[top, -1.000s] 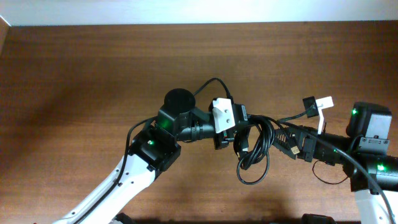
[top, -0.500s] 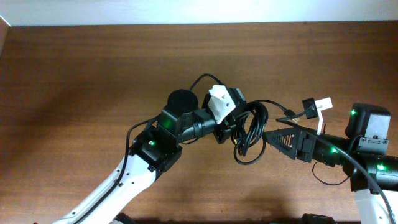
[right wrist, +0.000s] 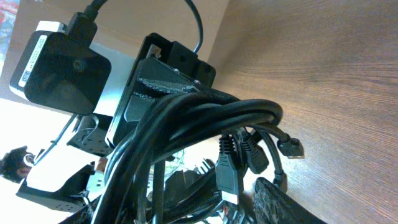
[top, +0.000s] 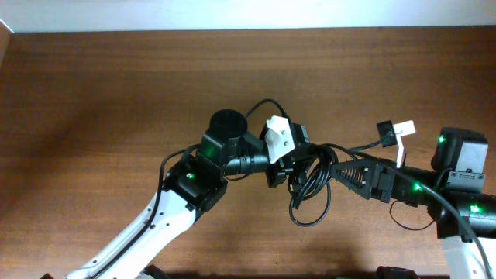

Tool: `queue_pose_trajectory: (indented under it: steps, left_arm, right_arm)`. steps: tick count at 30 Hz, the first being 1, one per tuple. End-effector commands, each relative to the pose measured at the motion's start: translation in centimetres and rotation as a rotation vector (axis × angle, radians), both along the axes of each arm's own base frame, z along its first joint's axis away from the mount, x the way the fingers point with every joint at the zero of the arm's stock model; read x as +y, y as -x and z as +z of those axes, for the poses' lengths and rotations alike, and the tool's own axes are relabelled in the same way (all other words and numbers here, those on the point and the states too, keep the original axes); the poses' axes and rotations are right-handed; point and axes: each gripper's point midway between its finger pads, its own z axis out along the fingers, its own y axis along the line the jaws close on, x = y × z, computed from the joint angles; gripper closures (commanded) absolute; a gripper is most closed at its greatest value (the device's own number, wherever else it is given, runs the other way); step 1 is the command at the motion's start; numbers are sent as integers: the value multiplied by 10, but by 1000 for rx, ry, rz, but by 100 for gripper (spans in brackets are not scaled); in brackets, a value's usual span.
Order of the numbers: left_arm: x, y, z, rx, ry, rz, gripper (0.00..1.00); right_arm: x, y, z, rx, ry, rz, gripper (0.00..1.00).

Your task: Untangle cables

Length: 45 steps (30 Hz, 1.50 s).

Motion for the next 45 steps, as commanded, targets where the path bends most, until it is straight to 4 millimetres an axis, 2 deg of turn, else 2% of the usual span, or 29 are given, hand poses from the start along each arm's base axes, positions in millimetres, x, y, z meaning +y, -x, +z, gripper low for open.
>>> queue_pose_trajectory:
  steps: [1,5,8,14,19,21,26,29,35,38,40,42,45]
  left_arm:
    - [-6,15,29,-80,78,-103,100]
    - [-8,32,52,-164,160,-215,100]
    - [-8,33,53,-173,166,-220,100]
    - [-8,41,59,-196,189,-271,100]
    - [0,36,63,-194,199,-269,100]
    - [7,35,64,-196,202,-283,100]
    - [25,21,68,-138,207,-238,100]
    - [31,12,63,-102,192,-206,100]
    - [32,12,59,-55,184,-202,100]
    - [32,-3,54,-33,166,-110,100]
    - [39,-35,35,93,119,107,100]
    - [46,-54,24,177,101,246,100]
    - [52,-61,25,178,102,312,100]
  right_arm:
    - [0,-2,3,-26,24,-8,41]
    - [-4,-6,-3,-22,61,-39,41]
    - [-5,-8,-7,-22,81,-52,41]
    - [-17,-15,-29,46,192,-141,41]
    - [-38,-14,-62,162,352,-245,41]
    - [-42,-13,-68,183,386,-265,41]
    - [-43,-13,-69,184,391,-269,41]
    - [-43,-12,-70,192,391,-267,41]
    - [-40,-11,-68,194,374,-255,41]
    - [-31,-7,-59,184,307,-210,41]
    - [-25,-4,-52,176,265,-181,41]
    - [-24,-2,-48,158,255,-176,41]
    - [-23,-1,-39,94,257,-184,43]
